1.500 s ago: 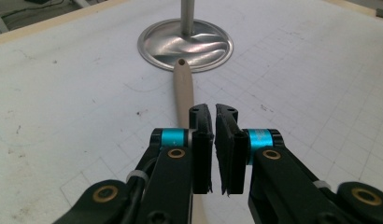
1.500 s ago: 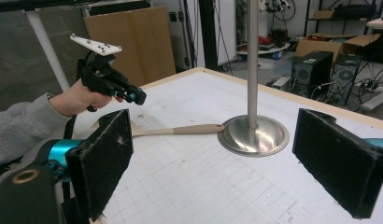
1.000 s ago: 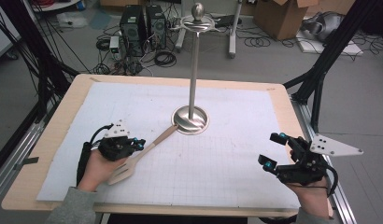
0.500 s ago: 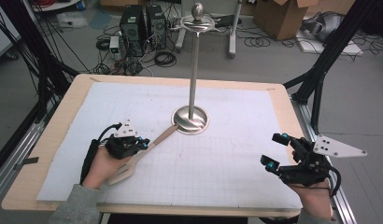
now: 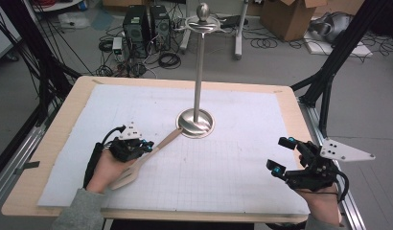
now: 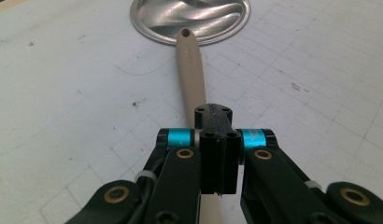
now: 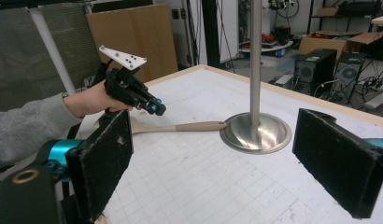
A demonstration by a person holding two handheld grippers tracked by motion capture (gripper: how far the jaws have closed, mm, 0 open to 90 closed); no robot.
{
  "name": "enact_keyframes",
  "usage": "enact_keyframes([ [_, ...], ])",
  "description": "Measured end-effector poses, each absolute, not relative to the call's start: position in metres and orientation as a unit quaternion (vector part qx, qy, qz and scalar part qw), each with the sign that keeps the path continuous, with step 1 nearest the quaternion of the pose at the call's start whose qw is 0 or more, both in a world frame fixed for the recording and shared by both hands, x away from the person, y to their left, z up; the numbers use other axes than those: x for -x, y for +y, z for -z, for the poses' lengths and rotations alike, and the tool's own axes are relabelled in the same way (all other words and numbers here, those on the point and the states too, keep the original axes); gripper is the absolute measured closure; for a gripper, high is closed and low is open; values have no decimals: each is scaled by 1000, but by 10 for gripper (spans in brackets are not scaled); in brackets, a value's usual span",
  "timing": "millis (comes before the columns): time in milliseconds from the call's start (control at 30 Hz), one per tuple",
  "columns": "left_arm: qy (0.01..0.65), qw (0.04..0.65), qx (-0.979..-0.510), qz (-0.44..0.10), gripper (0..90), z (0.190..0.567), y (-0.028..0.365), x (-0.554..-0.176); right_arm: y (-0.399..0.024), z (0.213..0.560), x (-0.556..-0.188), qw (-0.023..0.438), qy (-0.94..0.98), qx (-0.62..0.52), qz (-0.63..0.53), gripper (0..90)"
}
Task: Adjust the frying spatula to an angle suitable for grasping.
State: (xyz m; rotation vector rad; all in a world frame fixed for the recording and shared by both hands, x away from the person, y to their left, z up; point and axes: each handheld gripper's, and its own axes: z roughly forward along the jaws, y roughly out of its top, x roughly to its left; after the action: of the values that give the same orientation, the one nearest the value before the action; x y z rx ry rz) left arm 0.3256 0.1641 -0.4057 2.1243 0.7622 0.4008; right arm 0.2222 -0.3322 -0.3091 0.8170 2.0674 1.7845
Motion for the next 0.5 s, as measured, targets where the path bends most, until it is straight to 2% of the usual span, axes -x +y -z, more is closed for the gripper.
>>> enact_keyframes([
  [500, 308, 393, -854, -145, 895, 414, 143, -332, -340, 307, -219, 153, 708, -286, -628, 113],
])
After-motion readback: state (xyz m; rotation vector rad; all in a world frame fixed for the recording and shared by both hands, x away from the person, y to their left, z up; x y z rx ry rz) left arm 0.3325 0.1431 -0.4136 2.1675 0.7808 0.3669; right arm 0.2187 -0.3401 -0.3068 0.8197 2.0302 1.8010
